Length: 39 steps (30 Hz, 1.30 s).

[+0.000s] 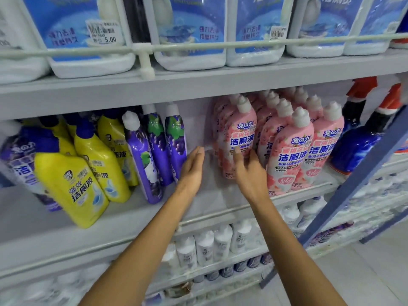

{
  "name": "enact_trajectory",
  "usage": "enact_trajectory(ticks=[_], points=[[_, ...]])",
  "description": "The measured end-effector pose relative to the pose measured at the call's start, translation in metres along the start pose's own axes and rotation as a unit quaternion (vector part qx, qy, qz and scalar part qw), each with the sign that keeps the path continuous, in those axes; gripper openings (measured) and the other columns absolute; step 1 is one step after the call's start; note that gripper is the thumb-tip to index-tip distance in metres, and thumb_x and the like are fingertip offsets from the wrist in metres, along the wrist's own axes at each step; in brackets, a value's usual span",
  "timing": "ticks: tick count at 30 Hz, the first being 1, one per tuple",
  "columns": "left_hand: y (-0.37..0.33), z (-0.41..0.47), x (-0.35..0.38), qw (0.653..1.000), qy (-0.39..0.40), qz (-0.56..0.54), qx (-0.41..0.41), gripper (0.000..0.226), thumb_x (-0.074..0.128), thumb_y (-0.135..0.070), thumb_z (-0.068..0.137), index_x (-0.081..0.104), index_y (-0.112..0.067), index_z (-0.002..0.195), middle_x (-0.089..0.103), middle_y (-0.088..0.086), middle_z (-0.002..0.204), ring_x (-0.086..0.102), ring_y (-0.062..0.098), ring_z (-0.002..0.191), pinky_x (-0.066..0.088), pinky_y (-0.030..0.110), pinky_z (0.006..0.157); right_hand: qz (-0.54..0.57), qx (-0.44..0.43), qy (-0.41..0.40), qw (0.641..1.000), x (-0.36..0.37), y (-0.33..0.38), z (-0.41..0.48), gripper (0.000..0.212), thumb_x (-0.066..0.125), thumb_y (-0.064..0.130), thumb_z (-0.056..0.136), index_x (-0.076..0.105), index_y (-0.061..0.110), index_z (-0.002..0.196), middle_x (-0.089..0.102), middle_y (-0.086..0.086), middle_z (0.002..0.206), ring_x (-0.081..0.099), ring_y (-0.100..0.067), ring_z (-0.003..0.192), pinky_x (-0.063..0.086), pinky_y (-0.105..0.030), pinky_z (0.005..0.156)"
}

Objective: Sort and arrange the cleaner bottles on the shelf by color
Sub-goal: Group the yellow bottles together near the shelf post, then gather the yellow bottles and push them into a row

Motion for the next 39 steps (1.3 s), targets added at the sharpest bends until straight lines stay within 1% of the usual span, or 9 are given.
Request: enact_trajectory(ticks=[2, 6, 10, 15, 20, 26, 29, 33, 39], points=[[0.002, -0.018, -0.02, 1.0, 0.014, -0.006, -0.001, 0.096, 0.045, -0.098, 0.068, 0.054, -0.04, 0.144, 0.051, -0.009, 0.154, 0.046, 0.012, 0.142, 0.031, 0.045, 0.124, 0.063, 0.012, 0.015, 0.998, -0.006, 0.003, -0.011, 0.055, 0.038, 0.06, 0.103, 0.058, 0.021, 0.138, 0.065, -0.006, 0.136, 0.058, -0.03, 0.126, 0.041, -0.032, 0.101], [-0.019, -0.058, -0.061, 0.997, 0.038, -0.052, 0.033, 0.041, 0.038, -0.046, 0.108, 0.056, -0.028, 0.141, 0.059, -0.003, 0.144, 0.056, 0.008, 0.131, 0.039, 0.039, 0.119, 0.2, 0.054, -0.009, 0.978, -0.017, 0.016, -0.046, 0.068, 0.037, 0.082, 0.089, 0.068, 0.03, 0.121, 0.069, 0.008, 0.126, 0.062, -0.012, 0.12, 0.044, -0.041, 0.111], [-0.035, -0.105, -0.143, 0.994, 0.011, -0.056, 0.091, 0.053, 0.036, -0.057, 0.1, 0.058, -0.026, 0.137, 0.065, -0.005, 0.136, 0.059, 0.002, 0.125, 0.045, 0.023, 0.1, 0.27, 0.061, 0.003, 0.961, -0.002, 0.042, -0.091, 0.069, 0.039, 0.07, 0.098, 0.055, 0.022, 0.145, 0.06, 0.001, 0.143, 0.058, -0.015, 0.129, 0.044, -0.046, 0.114], [-0.031, -0.14, -0.252, 0.987, -0.096, -0.08, 0.105, 0.042, 0.039, -0.049, 0.106, 0.062, -0.023, 0.13, 0.07, -0.001, 0.127, 0.064, 0.011, 0.123, 0.045, 0.034, 0.107, 0.279, 0.048, 0.044, 0.958, 0.04, 0.075, -0.151, 0.059, 0.036, 0.053, 0.107, 0.049, 0.014, 0.149, 0.055, -0.002, 0.148, 0.055, -0.016, 0.132, 0.044, -0.041, 0.112], [-0.022, -0.158, -0.332, 0.975, -0.178, -0.064, 0.112, 0.033, 0.056, -0.053, 0.101, 0.067, -0.024, 0.112, 0.075, -0.005, 0.11, 0.07, 0.004, 0.102, 0.051, 0.028, 0.089, 0.277, 0.023, 0.094, 0.956, 0.091, 0.112, -0.185, 0.033, 0.041, 0.053, 0.106, 0.067, 0.034, 0.102, 0.069, 0.01, 0.117, 0.064, -0.007, 0.114, 0.05, -0.039, 0.106], [-0.023, -0.142, -0.364, 0.972, -0.207, -0.041, 0.101, 0.029, 0.065, -0.032, 0.1, 0.063, -0.015, 0.123, 0.07, -0.006, 0.111, 0.064, -0.001, 0.098, 0.048, 0.016, 0.084, 0.267, -0.049, 0.142, 0.952, 0.141, 0.167, -0.191, 0.03, 0.046, 0.048, 0.106, 0.068, 0.031, 0.116, 0.071, 0.021, 0.108, 0.065, 0.003, 0.106, 0.05, -0.026, 0.095], [-0.02, -0.122, -0.38, 0.967, -0.234, -0.008, 0.097, 0.033, 0.071, -0.035, 0.095, 0.061, -0.017, 0.121, 0.068, -0.003, 0.111, 0.065, 0.014, 0.107, 0.049, 0.03, 0.097, 0.225, -0.093, 0.159, 0.957, 0.166, 0.188, -0.179, 0.031, 0.049, 0.051, 0.104, 0.065, 0.029, 0.119, 0.072, 0.015, 0.105, 0.067, 0.004, 0.099, 0.052, -0.023, 0.087], [-0.025, -0.097, -0.397, 0.959, -0.266, 0.03, 0.09, 0.046, 0.074, -0.029, 0.094, 0.055, -0.016, 0.134, 0.058, 0.003, 0.122, 0.058, 0.021, 0.116, 0.047, 0.035, 0.103, 0.187, -0.107, 0.153, 0.965, 0.193, 0.197, -0.153, 0.059, 0.055, 0.057, 0.099, 0.053, 0.021, 0.145, 0.061, 0.006, 0.14, 0.057, -0.011, 0.126, 0.046, -0.031, 0.104], [-0.033, -0.055, -0.396, 0.966, -0.234, 0.074, 0.075, 0.063, 0.087, -0.029, 0.078, 0.059, -0.014, 0.132, 0.071, 0.006, 0.113, 0.07, 0.029, 0.106, 0.056, 0.048, 0.098, 0.103, -0.114, 0.156, 0.976, 0.223, 0.188, -0.123, 0.06, 0.06, 0.05, 0.098, 0.049, 0.016, 0.147, 0.063, 0.0, 0.137, 0.058, -0.02, 0.126, 0.041, -0.025, 0.098]])
Point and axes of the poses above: each hand's wrist, its own z-axis towards the middle knuckle, its own x-axis out of the palm, y = z × x, the point moved 6 cm from there along z, towards the middle knuckle
